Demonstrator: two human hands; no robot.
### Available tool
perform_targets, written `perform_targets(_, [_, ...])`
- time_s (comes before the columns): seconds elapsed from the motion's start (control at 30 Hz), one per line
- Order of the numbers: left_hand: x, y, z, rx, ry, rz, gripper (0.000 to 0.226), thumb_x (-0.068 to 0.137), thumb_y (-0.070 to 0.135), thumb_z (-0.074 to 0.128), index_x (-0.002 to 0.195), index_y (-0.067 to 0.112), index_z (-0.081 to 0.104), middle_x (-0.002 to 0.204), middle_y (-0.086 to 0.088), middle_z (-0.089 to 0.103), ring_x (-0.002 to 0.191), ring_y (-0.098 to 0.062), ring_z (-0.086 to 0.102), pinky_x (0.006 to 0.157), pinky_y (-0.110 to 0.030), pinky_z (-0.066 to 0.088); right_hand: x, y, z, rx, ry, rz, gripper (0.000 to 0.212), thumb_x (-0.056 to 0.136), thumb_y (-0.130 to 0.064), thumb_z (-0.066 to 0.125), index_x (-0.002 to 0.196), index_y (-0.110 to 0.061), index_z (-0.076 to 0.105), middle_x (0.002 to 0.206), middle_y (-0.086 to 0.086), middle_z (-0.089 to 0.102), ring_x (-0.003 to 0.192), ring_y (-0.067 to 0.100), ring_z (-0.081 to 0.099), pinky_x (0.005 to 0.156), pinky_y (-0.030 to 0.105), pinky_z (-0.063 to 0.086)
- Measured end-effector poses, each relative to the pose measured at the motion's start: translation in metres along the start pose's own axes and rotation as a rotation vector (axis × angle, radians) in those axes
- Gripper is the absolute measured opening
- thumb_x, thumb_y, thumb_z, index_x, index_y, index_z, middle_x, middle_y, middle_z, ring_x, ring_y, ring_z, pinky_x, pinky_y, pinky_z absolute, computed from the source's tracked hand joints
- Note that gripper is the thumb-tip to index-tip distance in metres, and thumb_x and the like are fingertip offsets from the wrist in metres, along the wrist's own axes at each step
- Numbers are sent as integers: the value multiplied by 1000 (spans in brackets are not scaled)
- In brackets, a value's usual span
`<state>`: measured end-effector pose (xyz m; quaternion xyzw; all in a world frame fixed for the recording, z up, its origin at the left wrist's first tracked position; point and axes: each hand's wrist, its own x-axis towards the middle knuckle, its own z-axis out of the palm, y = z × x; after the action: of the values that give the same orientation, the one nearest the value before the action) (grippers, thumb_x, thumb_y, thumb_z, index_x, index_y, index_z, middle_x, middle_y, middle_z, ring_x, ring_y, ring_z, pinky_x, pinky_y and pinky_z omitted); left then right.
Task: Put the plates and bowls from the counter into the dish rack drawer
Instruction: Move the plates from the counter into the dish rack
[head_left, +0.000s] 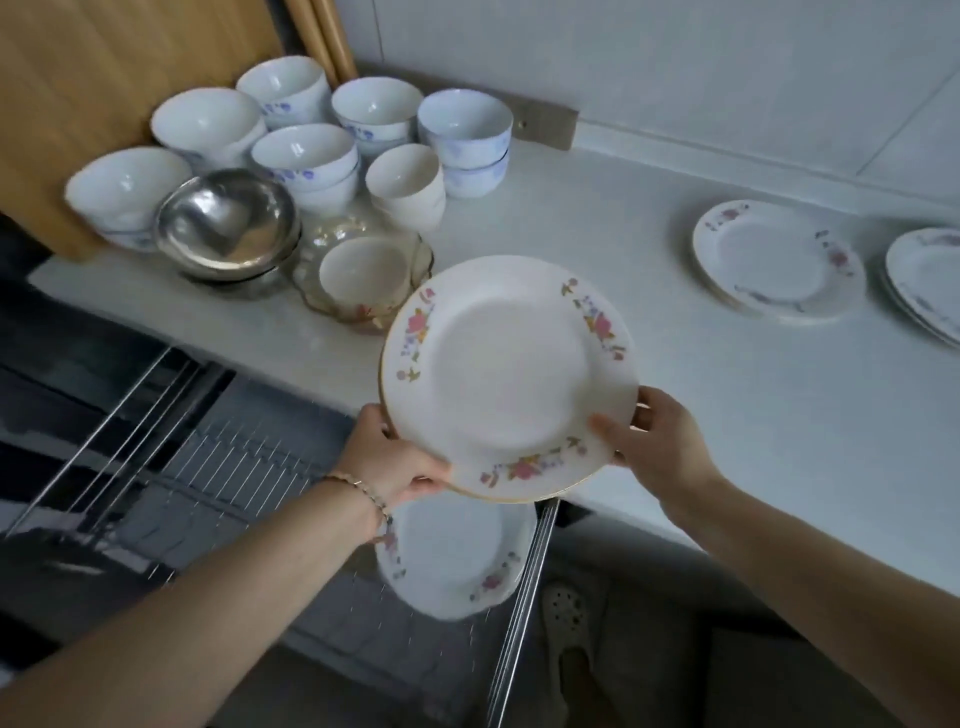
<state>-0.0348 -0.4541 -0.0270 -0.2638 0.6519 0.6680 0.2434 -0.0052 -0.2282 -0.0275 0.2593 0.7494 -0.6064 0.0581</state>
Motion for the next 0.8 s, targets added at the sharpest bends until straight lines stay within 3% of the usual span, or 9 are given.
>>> perform_targets(0.07, [-20, -15, -33, 89, 19, -8, 55, 66, -27, 60, 101, 11, 42, 97, 0, 51, 90, -24, 57, 45, -28, 54, -37, 15, 22, 3, -55, 65, 37, 81, -9, 69, 112, -10, 50, 89, -1, 64, 86, 22, 65, 79, 43, 57])
perform_targets(0.17, [-38, -36, -80, 292, 44, -44, 57, 63, -27, 62, 97, 16, 45, 90, 3, 54, 77, -14, 56, 45, -26, 54, -82, 42, 56, -33, -165, 163, 53, 76, -12, 73, 121, -10, 46, 109, 5, 63, 102, 26, 62, 86, 47, 56])
perform_targets(0.3, [-42, -69, -126, 472, 86, -125, 49, 60, -25, 65, 89, 11, 48, 86, 0, 57, 76, -17, 58, 48, -29, 56, -119, 81, 95, -23, -264, 256, 57, 75, -10, 73, 124, -16, 44, 100, -9, 58, 93, 15, 61, 64, 26, 61])
perform_targets(0.37, [-40, -86, -141, 483, 109, -187, 45, 59, -26, 64, 78, 12, 49, 83, -1, 58, 72, -17, 58, 48, -32, 57, -128, 101, 110, -14, -287, 312, 55, 76, -11, 73, 122, -16, 44, 100, -7, 58, 86, 12, 62, 57, 19, 58])
perform_targets(0.43, [-36, -104, -151, 476, 99, -260, 45, 60, -28, 63, 82, 9, 50, 84, -2, 57, 72, -18, 57, 48, -34, 57, -134, 122, 122, -13, -304, 372, 53, 76, -11, 73, 120, -15, 44, 105, -1, 60, 86, 14, 64, 56, 19, 57])
perform_targets(0.57, [-16, -138, -152, 475, 68, -379, 52, 64, -30, 59, 102, 3, 47, 89, -5, 58, 90, -29, 59, 65, -41, 56, -125, 158, 136, -24, -303, 502, 51, 76, -9, 72, 121, -12, 46, 108, 4, 62, 86, 18, 66, 54, 19, 57])
perform_targets(0.67, [13, -154, -136, 514, 55, -427, 50, 66, -29, 59, 109, -4, 53, 109, -17, 62, 108, -37, 58, 74, -42, 57, -101, 177, 140, -64, -249, 586, 53, 76, -7, 72, 123, -9, 47, 102, 2, 59, 84, 19, 63, 48, 17, 54])
perform_targets(0.8, [60, -164, -108, 556, 20, -387, 46, 68, -25, 61, 103, 4, 55, 117, -19, 61, 109, -37, 59, 79, -43, 57, -63, 199, 145, -116, -107, 684, 57, 75, -8, 74, 125, -6, 45, 110, 8, 59, 90, 27, 64, 66, 32, 60])
